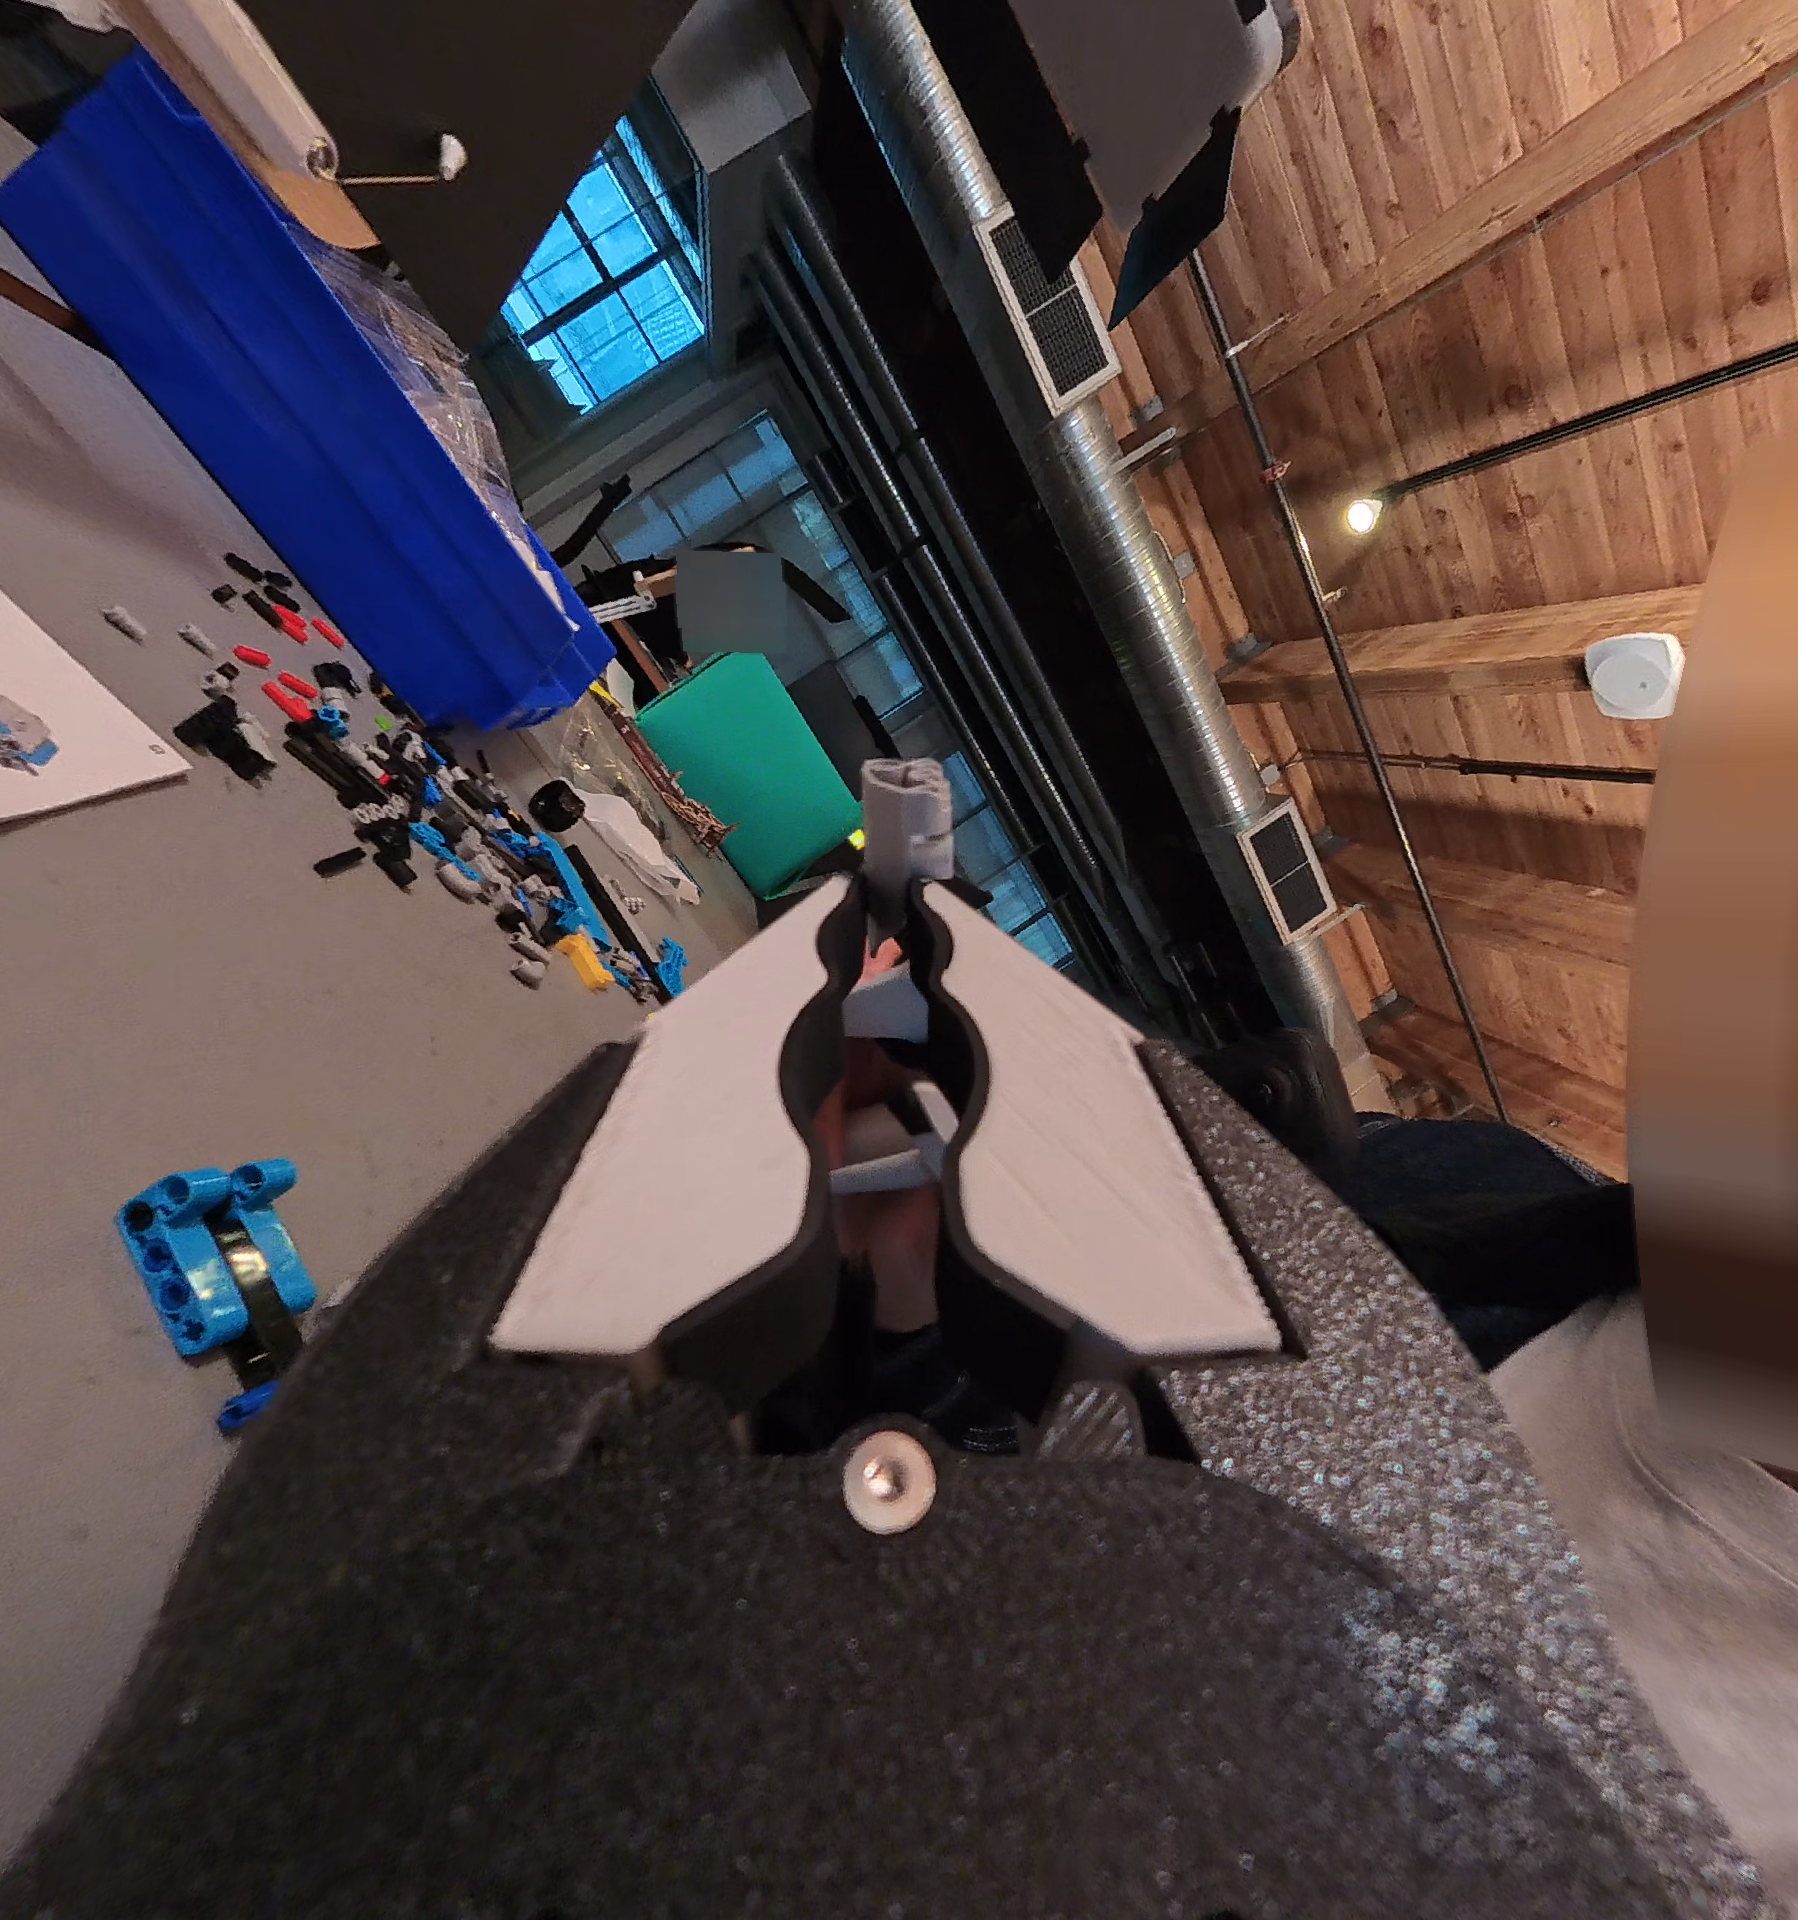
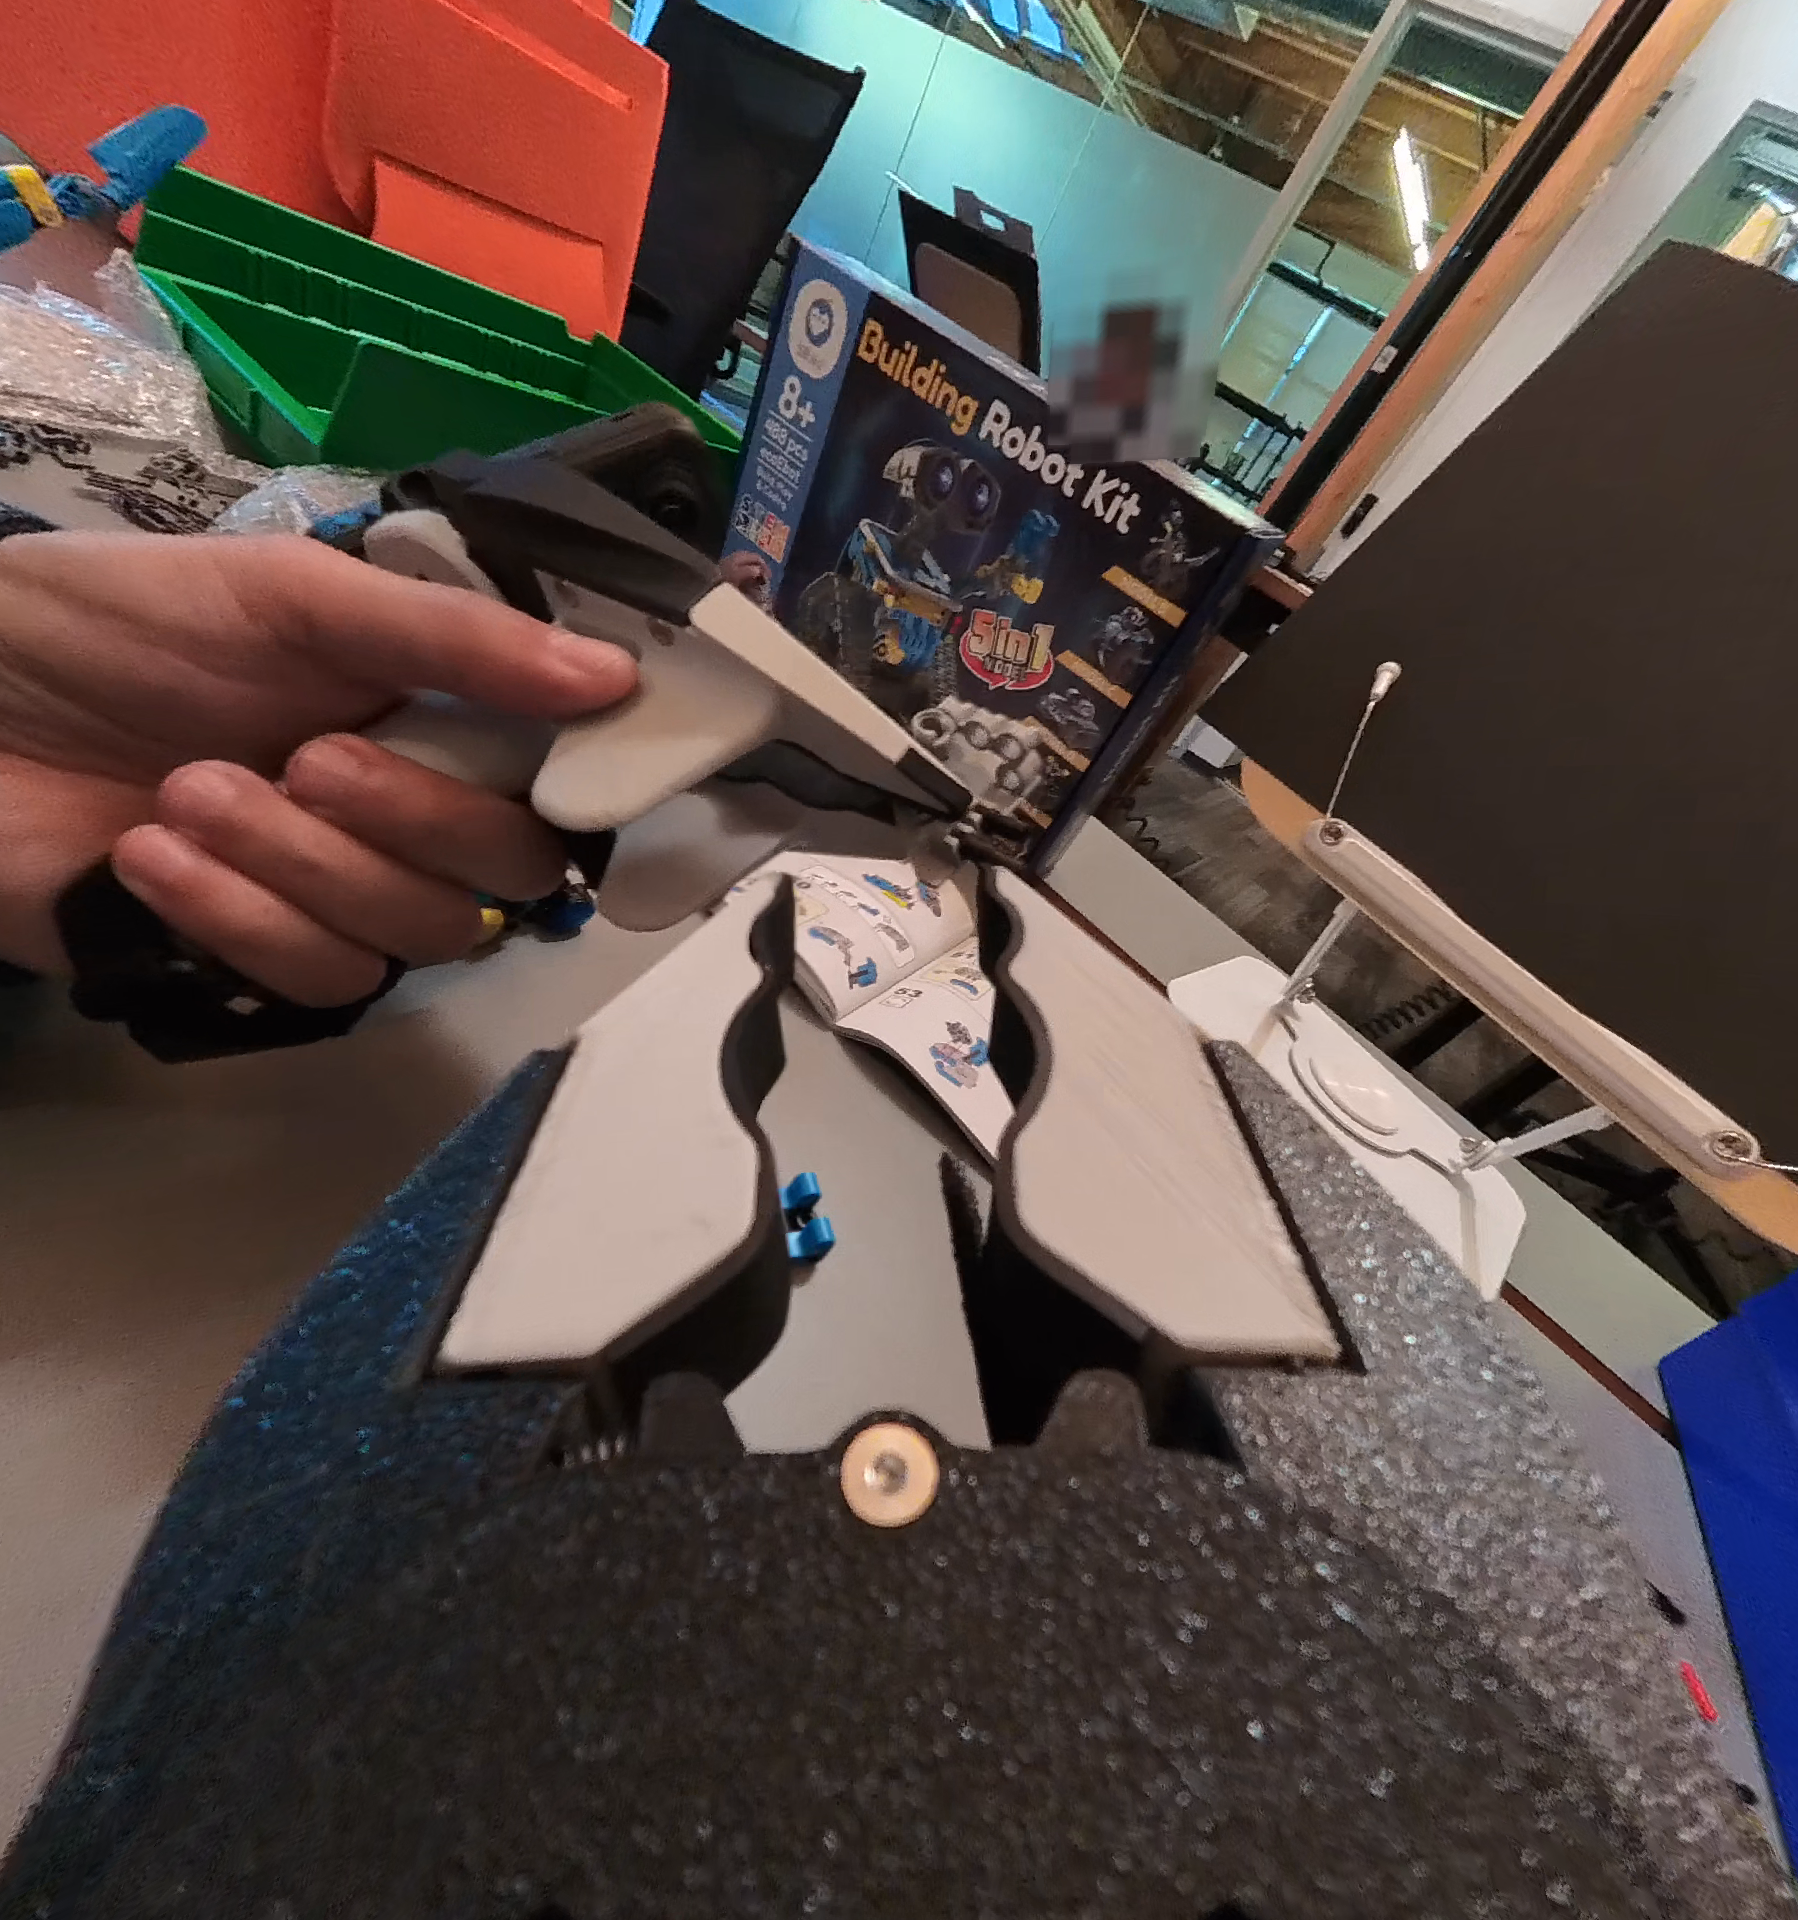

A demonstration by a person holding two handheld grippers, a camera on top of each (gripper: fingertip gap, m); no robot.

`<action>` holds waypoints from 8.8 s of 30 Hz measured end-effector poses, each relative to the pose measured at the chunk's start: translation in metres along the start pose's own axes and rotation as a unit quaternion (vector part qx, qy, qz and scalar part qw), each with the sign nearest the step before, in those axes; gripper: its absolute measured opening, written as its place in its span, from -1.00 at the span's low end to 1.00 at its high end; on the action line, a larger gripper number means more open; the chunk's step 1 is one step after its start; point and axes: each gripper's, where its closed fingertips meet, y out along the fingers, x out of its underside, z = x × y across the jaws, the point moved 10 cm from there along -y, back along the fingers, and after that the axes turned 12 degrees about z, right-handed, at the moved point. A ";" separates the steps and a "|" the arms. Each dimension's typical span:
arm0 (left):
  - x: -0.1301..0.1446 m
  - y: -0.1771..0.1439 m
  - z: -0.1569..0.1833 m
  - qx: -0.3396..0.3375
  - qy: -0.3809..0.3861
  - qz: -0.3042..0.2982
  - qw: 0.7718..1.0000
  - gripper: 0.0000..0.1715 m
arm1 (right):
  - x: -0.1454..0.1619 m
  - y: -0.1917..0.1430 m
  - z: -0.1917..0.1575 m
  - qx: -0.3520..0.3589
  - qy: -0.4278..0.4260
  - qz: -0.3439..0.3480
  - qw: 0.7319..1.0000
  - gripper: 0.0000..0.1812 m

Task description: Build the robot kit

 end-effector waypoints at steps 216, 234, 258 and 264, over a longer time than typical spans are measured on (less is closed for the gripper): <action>0.025 -0.010 0.011 -0.207 0.346 -0.240 0.883 -0.92 | 0.090 -0.120 0.084 -0.428 0.027 -0.353 0.832 -0.62; 0.029 -0.008 0.016 -0.194 0.341 -0.244 0.887 -0.92 | 0.078 -0.122 0.059 -0.329 0.068 -0.377 0.863 -0.71; 0.037 -0.004 0.006 -0.094 0.127 -0.206 0.966 -0.92 | 0.041 -0.055 0.021 -0.207 0.160 0.015 0.965 -0.68; 0.040 -0.002 0.006 -0.078 0.105 -0.208 0.969 -0.92 | 0.041 -0.057 0.022 -0.210 0.177 0.015 0.961 -0.70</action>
